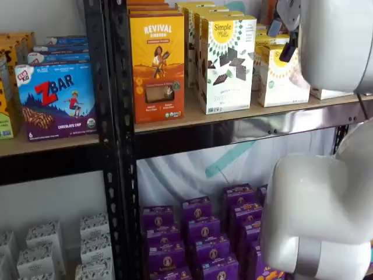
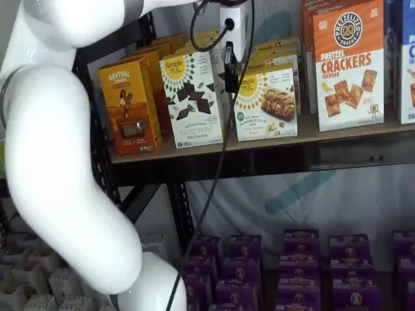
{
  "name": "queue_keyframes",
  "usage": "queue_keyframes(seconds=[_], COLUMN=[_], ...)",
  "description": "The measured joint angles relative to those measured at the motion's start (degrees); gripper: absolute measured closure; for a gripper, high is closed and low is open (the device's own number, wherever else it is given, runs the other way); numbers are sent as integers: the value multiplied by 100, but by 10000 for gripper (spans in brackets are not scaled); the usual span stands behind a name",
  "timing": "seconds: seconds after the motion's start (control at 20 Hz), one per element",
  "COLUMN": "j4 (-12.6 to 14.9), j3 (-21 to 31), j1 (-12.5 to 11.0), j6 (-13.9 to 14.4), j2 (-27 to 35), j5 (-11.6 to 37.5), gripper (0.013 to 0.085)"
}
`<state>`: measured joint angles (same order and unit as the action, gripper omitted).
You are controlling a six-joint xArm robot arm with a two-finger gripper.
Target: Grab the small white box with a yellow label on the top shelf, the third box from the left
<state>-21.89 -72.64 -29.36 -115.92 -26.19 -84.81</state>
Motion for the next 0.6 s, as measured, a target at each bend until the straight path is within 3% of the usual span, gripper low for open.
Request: queue_keyframes(seconds=[0.6], j4=[230], j3=[-408], j1=[97], j6=[16], j2=[590], j5=[-44], gripper=[130])
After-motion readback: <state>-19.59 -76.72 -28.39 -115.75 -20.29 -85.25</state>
